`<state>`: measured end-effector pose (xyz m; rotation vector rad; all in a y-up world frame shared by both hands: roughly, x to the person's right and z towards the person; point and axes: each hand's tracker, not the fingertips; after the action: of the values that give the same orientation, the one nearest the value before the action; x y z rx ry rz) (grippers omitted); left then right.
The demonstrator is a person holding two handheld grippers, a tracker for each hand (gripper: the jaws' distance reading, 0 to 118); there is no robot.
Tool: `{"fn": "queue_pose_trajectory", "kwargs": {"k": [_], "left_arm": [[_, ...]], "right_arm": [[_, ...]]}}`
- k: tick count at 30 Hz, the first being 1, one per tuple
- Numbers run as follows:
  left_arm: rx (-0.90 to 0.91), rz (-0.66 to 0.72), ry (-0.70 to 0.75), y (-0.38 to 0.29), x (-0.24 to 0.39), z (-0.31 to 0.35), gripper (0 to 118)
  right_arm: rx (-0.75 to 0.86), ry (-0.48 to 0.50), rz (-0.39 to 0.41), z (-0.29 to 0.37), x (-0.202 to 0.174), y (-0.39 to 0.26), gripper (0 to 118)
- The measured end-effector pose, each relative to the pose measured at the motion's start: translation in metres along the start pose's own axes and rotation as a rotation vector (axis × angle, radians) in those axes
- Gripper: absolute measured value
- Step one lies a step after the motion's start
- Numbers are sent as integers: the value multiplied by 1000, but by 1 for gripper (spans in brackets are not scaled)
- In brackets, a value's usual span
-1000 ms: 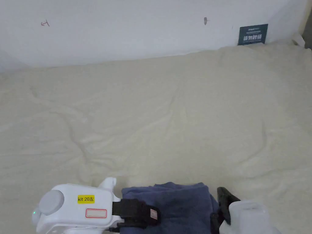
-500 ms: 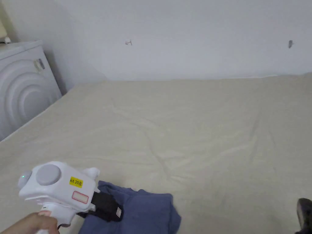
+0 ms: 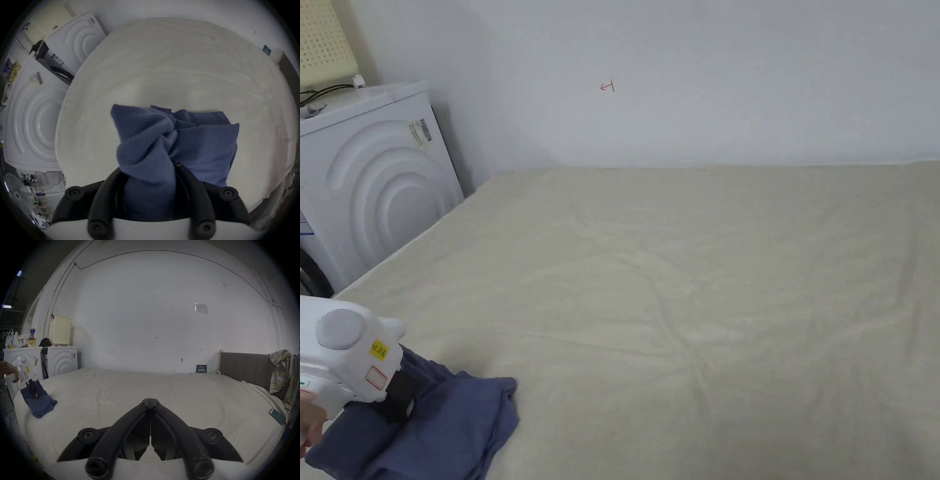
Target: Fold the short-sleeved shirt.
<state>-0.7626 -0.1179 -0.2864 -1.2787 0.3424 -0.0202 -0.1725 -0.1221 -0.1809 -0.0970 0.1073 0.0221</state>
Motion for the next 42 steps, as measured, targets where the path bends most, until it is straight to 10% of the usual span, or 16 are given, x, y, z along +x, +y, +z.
{"fn": "queue_pose_trajectory", "kwargs": {"k": [14,17,23,25,29,42], "left_arm": [[40,23,296,3,-71,-26,37],[48,-35,381,-11,-68,-30,118],[143,11,331,-25,-54,-3,116],[184,41,280,-30,-41,14,108],[388,71,201,-48,6,54,7],[846,-19,-80,-145,229,198,1]], "right_arm": [[-82,41,73,-18,-27,-15,0],[-94,68,59,-19,-28,-16,0],[-104,87,42,-16,-28,-15,0],[-97,82,45,-12,-26,-13,0],[-84,75,14,-3,-15,-5,0],[-17,31,-34,38,54,51,0]]}}
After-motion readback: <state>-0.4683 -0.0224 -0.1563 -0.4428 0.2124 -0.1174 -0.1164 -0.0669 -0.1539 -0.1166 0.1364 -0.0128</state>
